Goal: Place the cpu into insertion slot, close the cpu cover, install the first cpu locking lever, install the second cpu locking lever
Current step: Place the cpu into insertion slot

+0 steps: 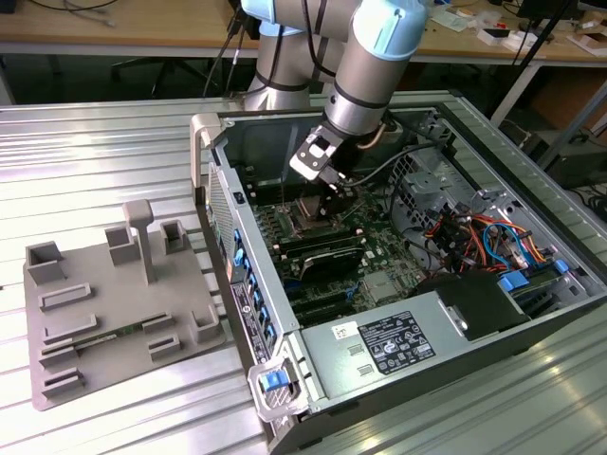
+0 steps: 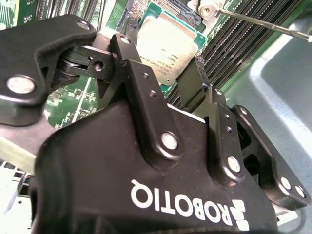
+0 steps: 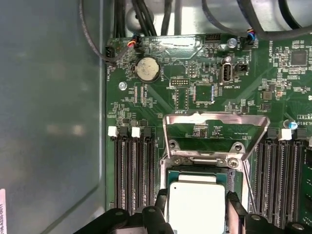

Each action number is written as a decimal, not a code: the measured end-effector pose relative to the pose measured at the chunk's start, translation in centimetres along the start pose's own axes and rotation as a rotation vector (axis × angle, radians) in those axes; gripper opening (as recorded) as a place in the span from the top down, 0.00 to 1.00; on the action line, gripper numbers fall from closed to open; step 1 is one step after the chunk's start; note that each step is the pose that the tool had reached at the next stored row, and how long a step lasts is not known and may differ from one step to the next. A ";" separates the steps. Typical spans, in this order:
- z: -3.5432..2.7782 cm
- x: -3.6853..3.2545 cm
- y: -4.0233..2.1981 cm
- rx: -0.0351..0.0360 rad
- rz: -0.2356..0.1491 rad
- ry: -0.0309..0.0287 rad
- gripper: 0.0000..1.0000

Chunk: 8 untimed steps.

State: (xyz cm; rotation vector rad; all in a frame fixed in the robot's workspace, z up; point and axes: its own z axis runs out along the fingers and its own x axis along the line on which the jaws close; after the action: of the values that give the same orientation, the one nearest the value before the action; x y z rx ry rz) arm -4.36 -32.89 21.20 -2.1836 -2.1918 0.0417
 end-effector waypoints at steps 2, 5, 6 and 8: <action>0.03 0.00 0.00 -0.0002 0.016 0.0009 0.45; 0.09 -0.05 -0.04 -0.0003 0.017 0.0010 0.45; 0.14 -0.10 -0.07 -0.0002 0.017 0.0009 0.45; 0.23 -0.13 -0.08 -0.0002 0.016 0.0008 0.45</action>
State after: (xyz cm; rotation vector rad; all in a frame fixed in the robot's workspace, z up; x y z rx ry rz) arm -4.45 -33.01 20.97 -2.2014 -2.1735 0.0412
